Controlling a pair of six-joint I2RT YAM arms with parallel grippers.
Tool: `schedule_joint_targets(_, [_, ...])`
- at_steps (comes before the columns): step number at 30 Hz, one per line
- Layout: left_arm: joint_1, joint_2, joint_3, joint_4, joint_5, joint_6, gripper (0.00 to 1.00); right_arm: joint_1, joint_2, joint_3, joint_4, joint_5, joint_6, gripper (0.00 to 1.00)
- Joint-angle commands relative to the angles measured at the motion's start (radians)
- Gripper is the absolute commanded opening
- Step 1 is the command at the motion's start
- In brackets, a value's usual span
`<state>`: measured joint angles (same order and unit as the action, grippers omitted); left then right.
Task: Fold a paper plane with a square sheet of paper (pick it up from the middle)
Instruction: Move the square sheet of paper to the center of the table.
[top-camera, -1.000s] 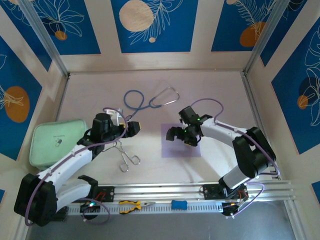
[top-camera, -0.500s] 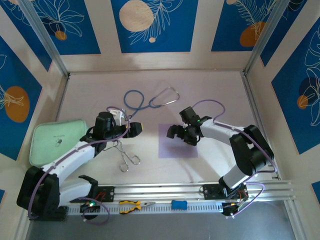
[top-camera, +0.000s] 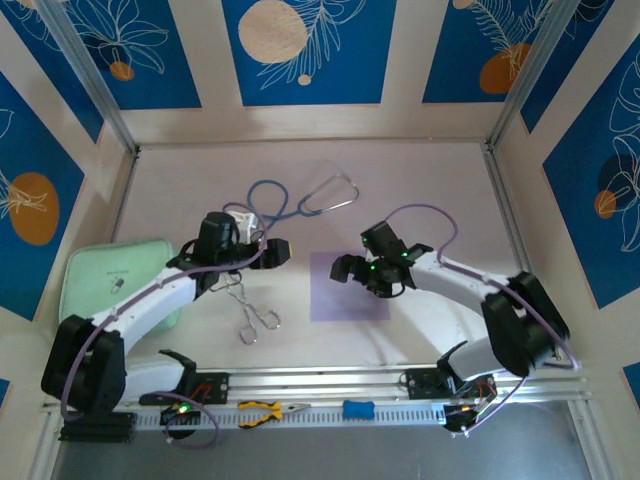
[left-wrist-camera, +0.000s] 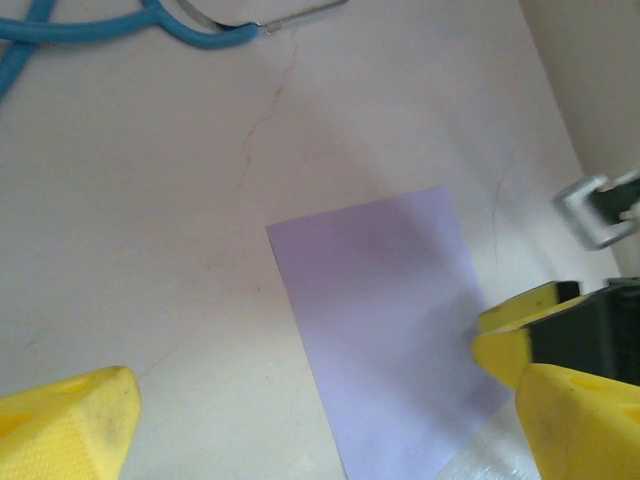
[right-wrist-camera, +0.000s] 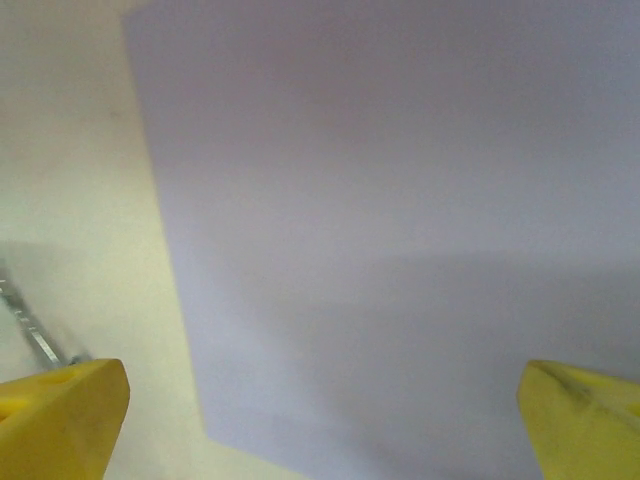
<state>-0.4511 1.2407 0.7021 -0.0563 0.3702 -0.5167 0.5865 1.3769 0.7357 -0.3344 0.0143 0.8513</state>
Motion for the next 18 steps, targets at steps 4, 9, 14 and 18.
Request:
schedule_joint_targets(4, [-0.134, 0.157, 0.197, -0.237, -0.123, 0.063, 0.92, -0.121, -0.226, -0.13, -0.05, 0.089, 0.066, 1.0])
schedule_joint_targets(9, [-0.26, 0.323, 0.372, -0.355, -0.23, 0.014, 0.89, -0.281, -0.349, -0.194, -0.129, 0.071, 0.05, 1.0])
schedule_joint_targets(14, [-0.346, 0.46, 0.517, -0.417, -0.258, -0.054, 0.89, -0.411, -0.406, -0.196, -0.212, 0.03, 0.005, 1.0])
schedule_joint_targets(18, [-0.415, 0.567, 0.642, -0.487, -0.303, -0.092, 0.88, -0.474, -0.44, -0.213, -0.231, 0.01, -0.006, 1.0])
